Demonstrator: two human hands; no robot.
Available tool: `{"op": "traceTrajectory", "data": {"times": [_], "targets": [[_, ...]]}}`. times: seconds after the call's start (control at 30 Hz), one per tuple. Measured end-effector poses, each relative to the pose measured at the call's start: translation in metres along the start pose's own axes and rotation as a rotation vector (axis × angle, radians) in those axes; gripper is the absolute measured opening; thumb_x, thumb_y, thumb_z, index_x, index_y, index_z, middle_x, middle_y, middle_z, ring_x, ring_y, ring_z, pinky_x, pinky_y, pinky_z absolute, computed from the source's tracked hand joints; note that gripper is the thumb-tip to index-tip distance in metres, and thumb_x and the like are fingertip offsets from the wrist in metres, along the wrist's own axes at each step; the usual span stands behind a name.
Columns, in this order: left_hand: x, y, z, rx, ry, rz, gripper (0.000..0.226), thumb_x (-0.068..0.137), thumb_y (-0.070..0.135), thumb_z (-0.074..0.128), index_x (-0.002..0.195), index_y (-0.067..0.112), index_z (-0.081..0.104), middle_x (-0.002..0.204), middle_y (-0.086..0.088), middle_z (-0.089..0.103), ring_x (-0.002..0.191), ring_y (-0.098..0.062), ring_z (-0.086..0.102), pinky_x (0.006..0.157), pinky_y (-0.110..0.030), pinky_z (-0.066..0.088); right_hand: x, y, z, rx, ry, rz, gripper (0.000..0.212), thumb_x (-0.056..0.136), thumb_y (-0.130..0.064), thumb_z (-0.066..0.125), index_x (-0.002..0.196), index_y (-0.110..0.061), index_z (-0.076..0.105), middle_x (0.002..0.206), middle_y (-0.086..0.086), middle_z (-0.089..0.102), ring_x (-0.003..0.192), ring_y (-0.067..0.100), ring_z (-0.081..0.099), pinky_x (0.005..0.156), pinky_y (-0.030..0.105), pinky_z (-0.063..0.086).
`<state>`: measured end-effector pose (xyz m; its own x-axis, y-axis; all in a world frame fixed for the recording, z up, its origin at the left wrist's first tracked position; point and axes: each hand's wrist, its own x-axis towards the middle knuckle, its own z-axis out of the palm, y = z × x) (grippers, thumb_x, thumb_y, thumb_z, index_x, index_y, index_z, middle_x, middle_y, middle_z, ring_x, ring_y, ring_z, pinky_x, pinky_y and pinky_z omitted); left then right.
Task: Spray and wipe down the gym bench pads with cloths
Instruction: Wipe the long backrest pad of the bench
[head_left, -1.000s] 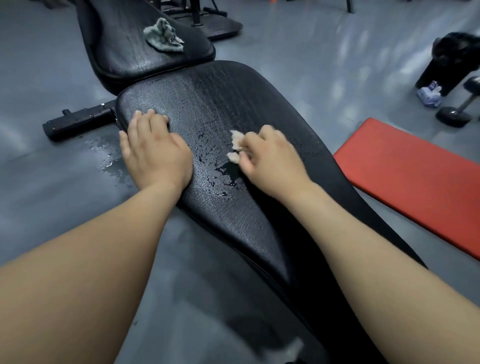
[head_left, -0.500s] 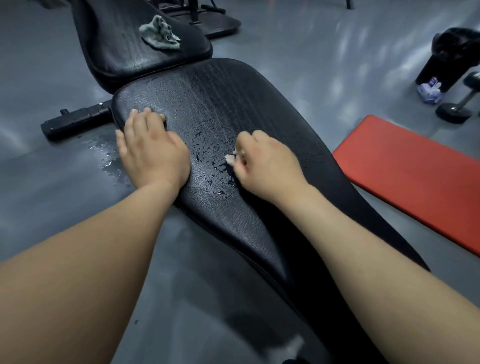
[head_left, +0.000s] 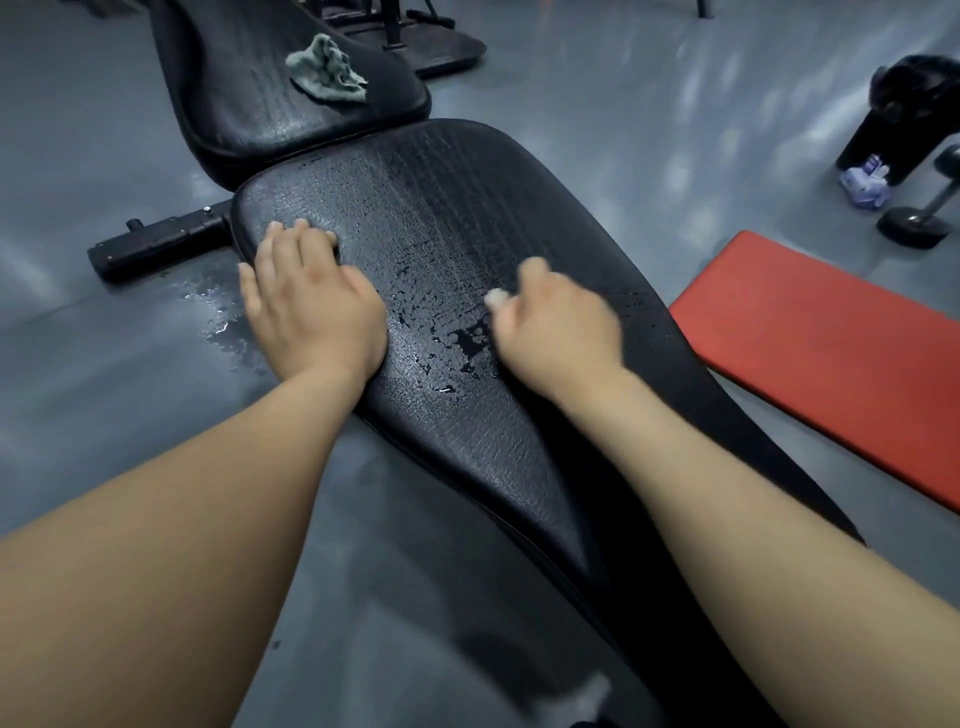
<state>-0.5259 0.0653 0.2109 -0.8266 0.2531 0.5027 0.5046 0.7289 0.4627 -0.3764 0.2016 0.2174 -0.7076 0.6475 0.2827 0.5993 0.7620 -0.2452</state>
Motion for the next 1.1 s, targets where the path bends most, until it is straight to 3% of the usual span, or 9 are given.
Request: {"op": "traceTrajectory", "data": {"times": [0.13, 0.27, 0.37, 0.43, 0.53, 0.73, 0.93, 1.0, 1.1], "targets": [[0.0, 0.0, 0.001, 0.015, -0.01, -0.001, 0.043, 0.094, 0.024, 0.037, 0.132, 0.013, 0.056, 0.153, -0.005, 0.047, 0.151, -0.023, 0.027, 0.127, -0.046, 0.01, -0.011, -0.025, -0.001, 0.075, 0.001, -0.284, 0.03, 0.098, -0.05, 0.042, 0.11, -0.023, 0.045, 0.101, 0.005, 0.062, 0.089, 0.034, 0.065, 0.064, 0.038, 0.045], [0.001, 0.0, 0.001, 0.009, -0.005, 0.003, 0.043, 0.094, 0.023, 0.038, 0.132, 0.013, 0.057, 0.152, -0.006, 0.047, 0.15, -0.023, 0.028, 0.126, -0.047, 0.01, 0.013, 0.043, 0.002, 0.028, 0.091, 0.019, 0.037, 0.098, -0.05, 0.048, 0.115, -0.017, 0.045, 0.11, 0.017, 0.062, 0.1, 0.042, 0.062, 0.074, 0.047, 0.052], [0.001, 0.0, 0.001, 0.007, 0.007, 0.003, 0.044, 0.094, 0.022, 0.04, 0.134, 0.011, 0.056, 0.151, -0.009, 0.048, 0.15, -0.026, 0.029, 0.126, -0.048, 0.011, 0.017, 0.084, 0.003, -0.024, 0.119, 0.253, 0.032, 0.099, -0.038, 0.045, 0.108, -0.007, 0.046, 0.109, 0.026, 0.063, 0.101, 0.047, 0.059, 0.071, 0.045, 0.04], [0.0, -0.001, 0.001, 0.006, 0.012, 0.0, 0.045, 0.094, 0.022, 0.04, 0.134, 0.011, 0.056, 0.151, -0.011, 0.048, 0.149, -0.026, 0.03, 0.126, -0.048, 0.012, 0.014, 0.079, 0.006, 0.006, 0.108, 0.256, 0.033, 0.101, -0.038, 0.045, 0.106, -0.006, 0.047, 0.108, 0.026, 0.064, 0.1, 0.047, 0.06, 0.069, 0.043, 0.034], [-0.001, 0.001, 0.0, -0.007, 0.007, -0.001, 0.044, 0.094, 0.021, 0.041, 0.134, 0.01, 0.056, 0.151, -0.011, 0.047, 0.15, -0.027, 0.03, 0.126, -0.048, 0.012, 0.003, 0.034, 0.007, 0.075, 0.091, 0.06, 0.029, 0.101, -0.041, 0.046, 0.098, -0.013, 0.042, 0.104, 0.021, 0.063, 0.096, 0.042, 0.061, 0.067, 0.04, 0.031], [-0.001, 0.0, 0.0, -0.004, 0.017, 0.01, 0.047, 0.093, 0.021, 0.039, 0.136, 0.008, 0.054, 0.15, -0.013, 0.048, 0.149, -0.028, 0.03, 0.126, -0.048, 0.012, -0.028, -0.028, 0.01, 0.159, -0.013, -0.506, 0.026, 0.096, -0.04, 0.042, 0.096, -0.016, 0.05, 0.093, 0.007, 0.056, 0.086, 0.032, 0.057, 0.073, 0.044, 0.049], [0.0, -0.002, 0.001, -0.041, 0.022, 0.01, 0.044, 0.091, 0.021, 0.037, 0.129, 0.012, 0.059, 0.148, -0.007, 0.051, 0.149, -0.025, 0.031, 0.126, -0.048, 0.012, -0.01, 0.008, 0.016, 0.159, 0.092, -0.163, 0.023, 0.1, -0.032, 0.052, 0.103, -0.01, 0.051, 0.1, 0.015, 0.055, 0.091, 0.039, 0.055, 0.078, 0.046, 0.049], [0.001, -0.004, 0.002, -0.058, 0.021, 0.004, 0.043, 0.09, 0.021, 0.036, 0.125, 0.013, 0.06, 0.149, -0.004, 0.051, 0.149, -0.023, 0.03, 0.126, -0.046, 0.011, -0.025, -0.006, 0.017, 0.181, 0.068, -0.263, 0.023, 0.101, -0.032, 0.053, 0.102, -0.009, 0.052, 0.099, 0.014, 0.053, 0.089, 0.038, 0.053, 0.08, 0.049, 0.048], [-0.001, -0.005, 0.003, -0.082, 0.038, 0.009, 0.046, 0.087, 0.023, 0.034, 0.124, 0.013, 0.06, 0.148, -0.005, 0.051, 0.149, -0.024, 0.031, 0.126, -0.046, 0.012, -0.056, -0.029, 0.013, 0.202, -0.062, -0.64, 0.027, 0.099, -0.037, 0.052, 0.099, -0.011, 0.055, 0.096, 0.011, 0.051, 0.086, 0.033, 0.05, 0.081, 0.046, 0.045]]}}
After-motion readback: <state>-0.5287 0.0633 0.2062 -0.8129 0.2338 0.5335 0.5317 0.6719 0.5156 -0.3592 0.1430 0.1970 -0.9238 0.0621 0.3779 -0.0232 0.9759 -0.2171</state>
